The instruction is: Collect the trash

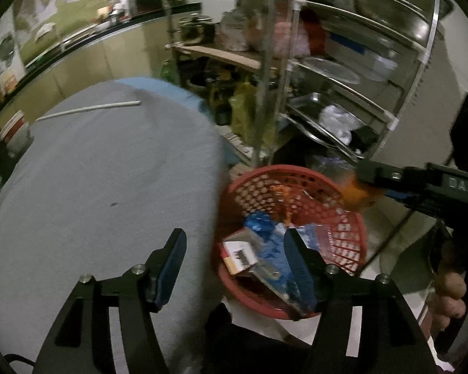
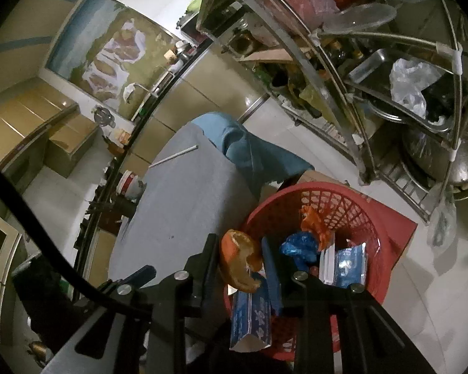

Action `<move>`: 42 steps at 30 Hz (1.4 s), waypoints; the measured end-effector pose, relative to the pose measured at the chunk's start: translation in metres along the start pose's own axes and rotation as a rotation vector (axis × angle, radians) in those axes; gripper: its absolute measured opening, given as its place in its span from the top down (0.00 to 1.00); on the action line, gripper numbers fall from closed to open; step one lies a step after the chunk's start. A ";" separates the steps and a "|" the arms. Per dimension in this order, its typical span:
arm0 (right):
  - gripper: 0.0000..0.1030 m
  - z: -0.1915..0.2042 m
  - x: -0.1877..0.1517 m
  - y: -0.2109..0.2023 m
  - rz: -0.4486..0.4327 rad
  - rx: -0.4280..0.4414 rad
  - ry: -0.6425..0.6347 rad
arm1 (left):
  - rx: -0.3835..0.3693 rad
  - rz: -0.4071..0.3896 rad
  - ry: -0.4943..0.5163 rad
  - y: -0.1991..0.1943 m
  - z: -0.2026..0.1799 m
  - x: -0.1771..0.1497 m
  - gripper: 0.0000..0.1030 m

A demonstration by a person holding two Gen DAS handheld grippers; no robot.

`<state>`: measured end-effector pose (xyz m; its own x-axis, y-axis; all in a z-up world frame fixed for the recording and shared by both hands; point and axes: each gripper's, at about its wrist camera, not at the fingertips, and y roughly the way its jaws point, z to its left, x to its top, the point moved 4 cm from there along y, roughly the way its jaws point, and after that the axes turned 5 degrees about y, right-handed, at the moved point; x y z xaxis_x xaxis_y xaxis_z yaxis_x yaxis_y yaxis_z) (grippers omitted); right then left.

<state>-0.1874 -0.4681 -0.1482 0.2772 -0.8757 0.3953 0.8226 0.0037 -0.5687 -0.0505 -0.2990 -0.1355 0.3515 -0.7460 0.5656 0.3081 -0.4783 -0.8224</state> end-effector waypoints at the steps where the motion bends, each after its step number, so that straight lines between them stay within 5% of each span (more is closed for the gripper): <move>1: 0.69 0.000 0.000 0.000 -0.002 0.002 0.004 | 0.011 -0.001 -0.015 0.000 0.006 -0.001 0.36; 5: 0.64 0.001 0.001 0.001 -0.004 0.019 0.014 | 0.036 -0.007 -0.055 -0.003 0.020 -0.003 0.36; 8: 0.33 0.003 0.003 -0.003 -0.032 0.027 0.017 | 0.059 -0.020 -0.070 -0.008 0.028 -0.003 0.33; 24: 0.33 0.034 -0.009 0.001 -0.024 0.030 -0.070 | 0.284 -0.138 -0.086 -0.056 0.058 -0.011 0.26; 42: 0.33 0.138 -0.086 -0.010 -0.004 0.109 -0.343 | 0.618 -0.235 -0.245 -0.165 0.109 -0.084 0.15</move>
<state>-0.1513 -0.3257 -0.0767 0.4093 -0.6632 0.6266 0.8669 0.0684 -0.4938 -0.0340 -0.1072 -0.0404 0.3804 -0.4944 0.7816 0.8206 -0.2093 -0.5318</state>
